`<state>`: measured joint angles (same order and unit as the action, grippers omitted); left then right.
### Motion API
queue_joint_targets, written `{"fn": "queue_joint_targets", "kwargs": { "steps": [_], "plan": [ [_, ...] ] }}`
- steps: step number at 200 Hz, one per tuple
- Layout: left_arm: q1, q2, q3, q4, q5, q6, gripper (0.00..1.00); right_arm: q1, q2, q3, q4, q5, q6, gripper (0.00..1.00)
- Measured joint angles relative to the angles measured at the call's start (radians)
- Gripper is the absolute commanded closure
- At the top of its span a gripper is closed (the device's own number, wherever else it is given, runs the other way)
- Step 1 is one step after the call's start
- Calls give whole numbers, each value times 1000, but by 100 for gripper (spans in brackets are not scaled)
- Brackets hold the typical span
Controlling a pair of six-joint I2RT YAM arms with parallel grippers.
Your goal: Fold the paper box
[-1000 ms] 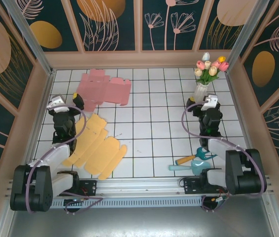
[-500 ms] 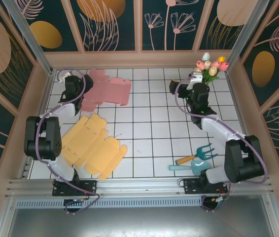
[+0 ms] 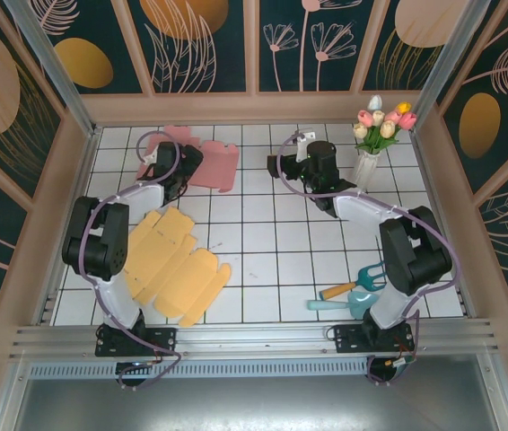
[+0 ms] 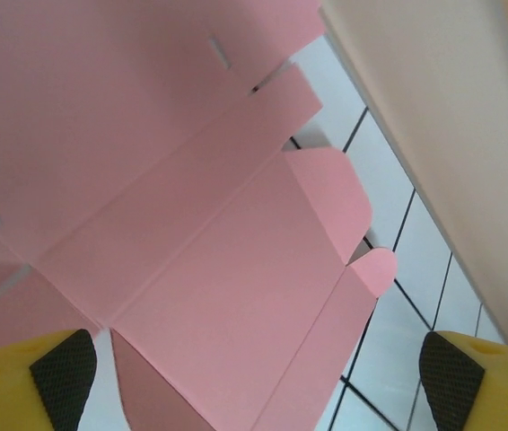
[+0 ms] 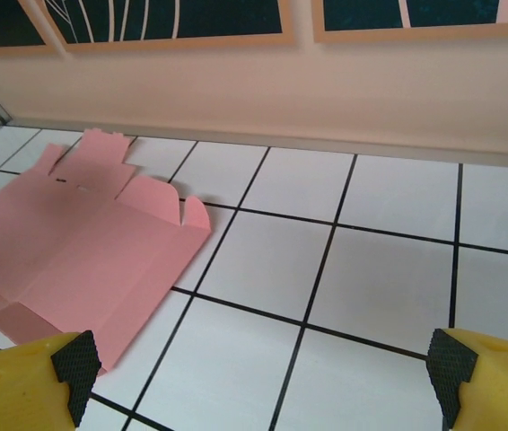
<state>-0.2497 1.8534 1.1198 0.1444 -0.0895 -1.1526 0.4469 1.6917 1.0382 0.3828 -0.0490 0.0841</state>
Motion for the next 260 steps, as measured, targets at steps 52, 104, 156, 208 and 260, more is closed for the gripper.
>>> {"fn": "queue_joint_targets", "kwargs": {
  "steps": [52,104,156,208,260],
  "plan": [
    [-87,42,1,-37,-25,-220,24,0,0,-5,0,26,-5,3],
    [-104,64,12,-48,-61,-301,35,0,0,-13,-15,33,-8,3],
    [-104,122,59,-56,-128,-303,51,0,0,-13,-28,33,-8,3],
    [-104,154,69,-60,-132,-306,44,0,0,-13,-48,33,-8,2],
    [-104,160,82,-87,-136,-315,45,0,0,-13,-51,33,-8,2]
  ]
}}
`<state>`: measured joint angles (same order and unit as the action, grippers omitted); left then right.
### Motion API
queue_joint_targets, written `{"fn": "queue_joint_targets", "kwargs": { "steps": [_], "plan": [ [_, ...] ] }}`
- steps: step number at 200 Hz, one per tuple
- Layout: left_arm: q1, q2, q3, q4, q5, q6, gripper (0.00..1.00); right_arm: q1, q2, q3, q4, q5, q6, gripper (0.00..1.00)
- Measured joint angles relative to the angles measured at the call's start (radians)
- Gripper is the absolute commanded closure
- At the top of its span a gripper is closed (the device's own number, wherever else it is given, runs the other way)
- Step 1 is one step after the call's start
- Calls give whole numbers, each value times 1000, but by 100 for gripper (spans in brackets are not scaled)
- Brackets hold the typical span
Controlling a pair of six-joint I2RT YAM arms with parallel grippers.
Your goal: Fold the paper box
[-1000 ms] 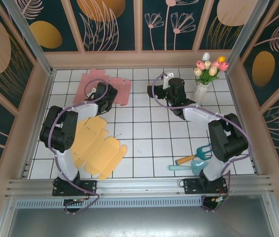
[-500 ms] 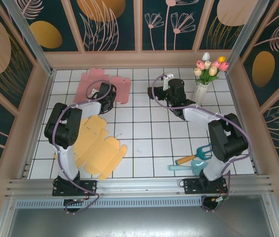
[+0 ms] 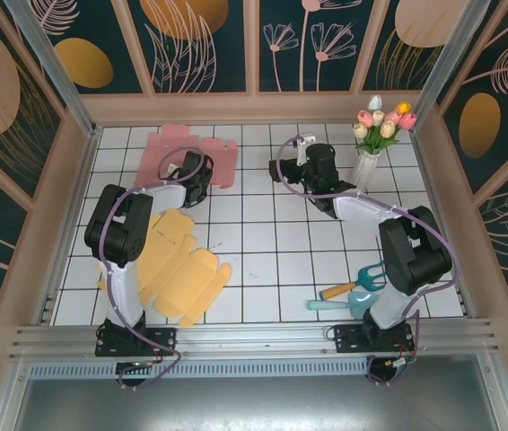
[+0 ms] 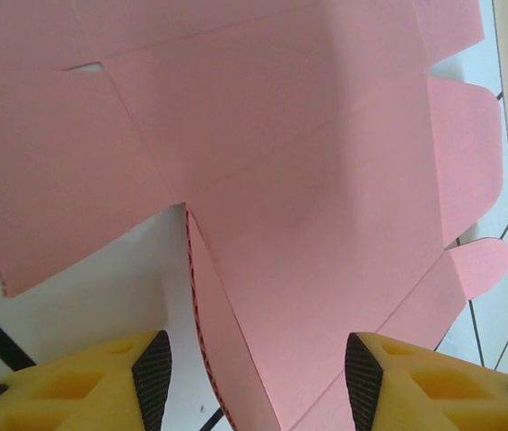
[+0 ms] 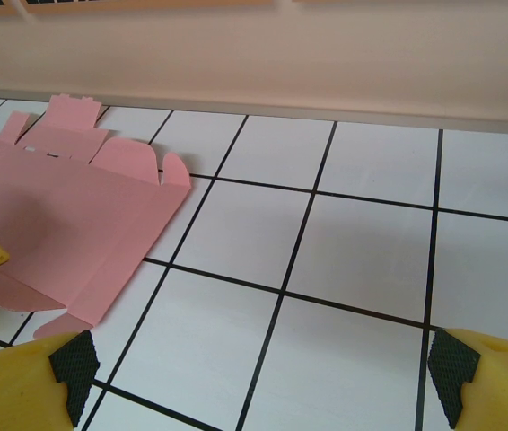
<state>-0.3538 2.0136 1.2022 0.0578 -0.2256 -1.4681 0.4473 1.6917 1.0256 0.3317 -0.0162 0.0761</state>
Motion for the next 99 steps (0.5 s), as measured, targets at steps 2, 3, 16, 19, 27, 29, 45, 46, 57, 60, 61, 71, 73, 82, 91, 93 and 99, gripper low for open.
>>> {"fn": "queue_joint_targets", "kwargs": {
  "steps": [2,3,16,19,27,29,45,46,57,60,61,71,73,82,91,93,99],
  "plan": [
    [0,2,3,-3,0,0,45,0,0,0,0,0,0,2],
    [0,2,4,-4,0,0,45,0,0,0,0,0,0,2],
    [0,17,19,-10,0,-1,45,0,0,0,0,0,0,2],
    [0,19,21,-10,0,-1,45,0,0,0,0,0,0,2],
    [0,26,23,-10,0,-3,47,1,0,0,-1,0,0,2],
    [0,27,23,-10,0,-3,48,1,0,0,-1,0,0,2],
    [0,29,23,-11,-6,-6,56,2,0,0,-4,0,0,2],
    [0,29,23,-10,-8,-8,57,2,0,0,-4,0,0,2],
    [0,29,23,-12,-15,-6,63,4,0,0,-8,0,0,2],
    [0,30,23,-12,-19,-8,64,5,0,0,-10,0,0,2],
    [0,30,23,-13,-20,-8,65,5,0,0,-10,0,0,2],
    [0,29,23,-14,-27,-2,74,6,0,0,-16,0,0,2],
    [0,29,23,-13,-29,-5,75,6,0,0,-18,0,0,2],
    [0,29,23,-14,-39,2,84,6,0,0,-25,0,0,2],
    [0,30,23,-13,-46,12,94,6,0,0,-32,0,0,2],
    [0,30,23,-11,-50,8,95,6,0,0,-34,0,0,2],
    [0,29,23,-8,-54,19,98,6,-1,0,-38,0,0,2]
  ]
}}
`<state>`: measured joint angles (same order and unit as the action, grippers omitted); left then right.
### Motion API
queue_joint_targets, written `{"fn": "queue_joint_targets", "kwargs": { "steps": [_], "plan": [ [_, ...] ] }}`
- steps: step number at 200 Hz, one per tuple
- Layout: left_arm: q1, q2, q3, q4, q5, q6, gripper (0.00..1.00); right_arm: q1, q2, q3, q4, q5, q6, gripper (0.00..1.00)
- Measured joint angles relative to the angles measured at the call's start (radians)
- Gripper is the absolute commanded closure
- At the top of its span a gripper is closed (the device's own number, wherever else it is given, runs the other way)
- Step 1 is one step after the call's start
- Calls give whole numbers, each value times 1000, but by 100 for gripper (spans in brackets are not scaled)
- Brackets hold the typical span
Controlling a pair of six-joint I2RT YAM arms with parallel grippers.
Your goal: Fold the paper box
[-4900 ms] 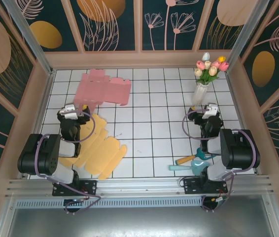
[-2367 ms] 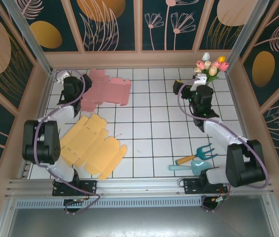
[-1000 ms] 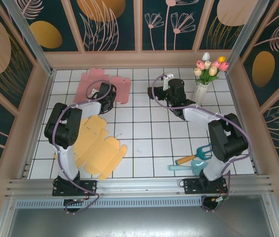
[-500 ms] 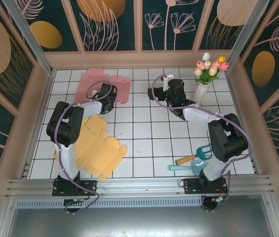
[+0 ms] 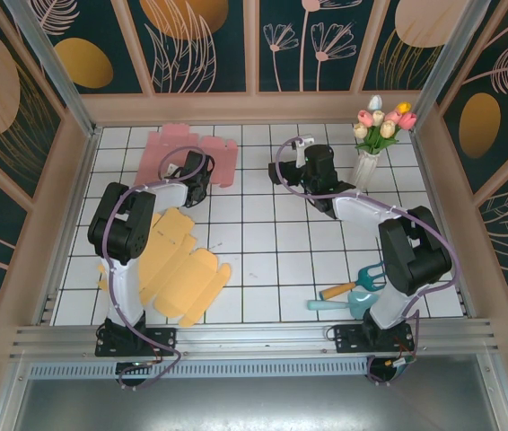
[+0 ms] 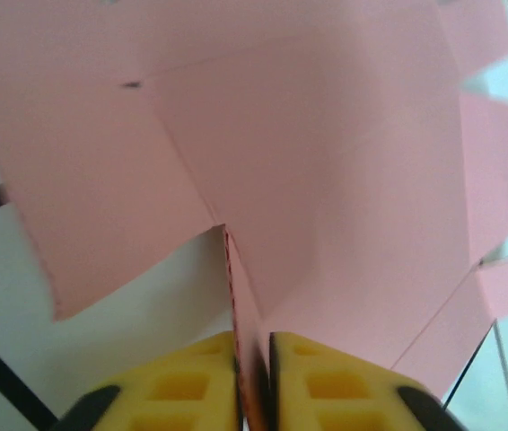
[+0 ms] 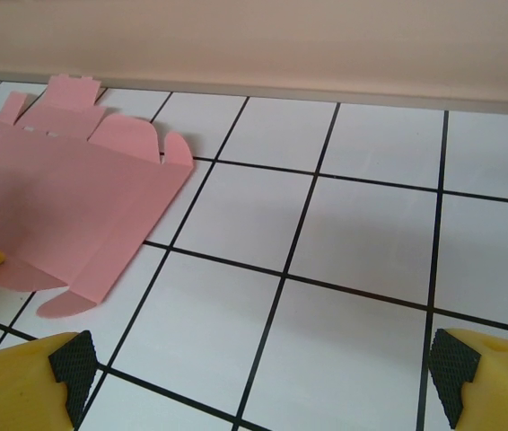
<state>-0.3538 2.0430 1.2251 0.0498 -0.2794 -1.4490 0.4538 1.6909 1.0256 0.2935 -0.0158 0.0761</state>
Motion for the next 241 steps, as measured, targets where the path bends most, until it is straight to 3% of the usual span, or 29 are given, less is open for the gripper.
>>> {"fn": "queue_joint_targets", "kwargs": {
  "steps": [48,114,189,215,241],
  "plan": [
    [0,-35,-77,141,-2,142,100,3,-57,0,-34,0,0,2],
    [-19,-211,-188,290,160,515,100,5,-196,21,-119,29,-10,2],
    [-212,-512,-438,380,242,880,100,5,-385,68,-228,78,-138,3],
    [-297,-600,-523,426,217,1019,100,5,-430,68,-218,61,-242,5],
    [-302,-661,-607,511,200,1135,100,5,-441,68,-195,6,-406,13]
  ]
}}
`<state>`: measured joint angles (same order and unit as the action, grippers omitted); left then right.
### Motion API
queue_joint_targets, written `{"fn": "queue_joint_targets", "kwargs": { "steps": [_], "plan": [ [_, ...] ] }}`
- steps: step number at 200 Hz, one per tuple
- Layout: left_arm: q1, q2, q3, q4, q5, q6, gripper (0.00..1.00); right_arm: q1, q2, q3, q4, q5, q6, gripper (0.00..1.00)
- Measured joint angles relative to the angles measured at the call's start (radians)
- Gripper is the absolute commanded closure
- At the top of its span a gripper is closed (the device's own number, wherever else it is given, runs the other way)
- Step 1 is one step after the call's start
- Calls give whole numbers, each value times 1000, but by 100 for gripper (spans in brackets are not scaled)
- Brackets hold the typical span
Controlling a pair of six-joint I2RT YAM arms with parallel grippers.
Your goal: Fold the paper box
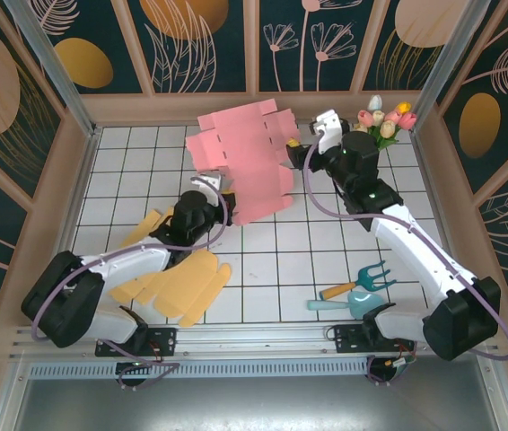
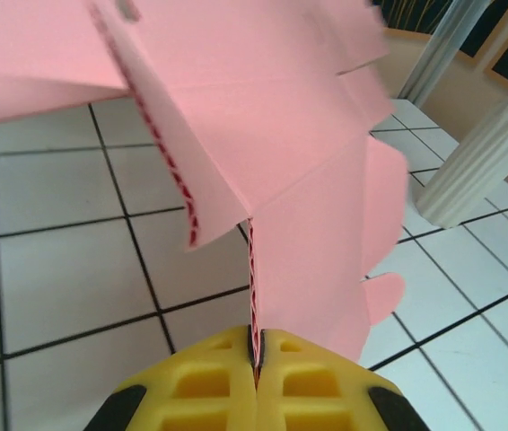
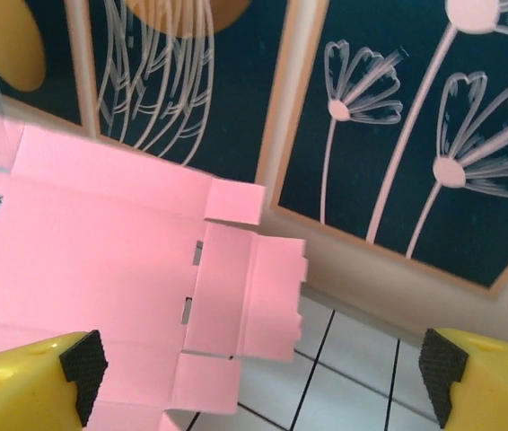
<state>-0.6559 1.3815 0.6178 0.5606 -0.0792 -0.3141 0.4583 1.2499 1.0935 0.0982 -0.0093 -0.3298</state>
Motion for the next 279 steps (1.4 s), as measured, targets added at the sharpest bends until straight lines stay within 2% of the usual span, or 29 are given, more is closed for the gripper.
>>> {"fn": "queue_joint_targets", "kwargs": {
  "steps": [29,64,101,152,192,240,279],
  "plan": [
    [3,-12,-92,128,22,106,100,0,0,0,-9,-93,-252,23],
    [3,-12,-212,279,69,201,100,3,32,22,-72,-148,-526,23],
    [-2,5,-237,392,97,273,100,4,104,98,-188,-148,-706,22],
    [-90,65,-237,453,1,399,100,4,130,218,-290,-150,-810,20],
    [-95,64,-259,517,-69,443,100,4,129,251,-353,-149,-857,23],
    [-110,63,-272,552,-118,473,100,4,129,296,-479,-151,-893,45],
    [-111,63,-272,565,-147,483,100,7,120,325,-540,-157,-903,55]
  ]
}}
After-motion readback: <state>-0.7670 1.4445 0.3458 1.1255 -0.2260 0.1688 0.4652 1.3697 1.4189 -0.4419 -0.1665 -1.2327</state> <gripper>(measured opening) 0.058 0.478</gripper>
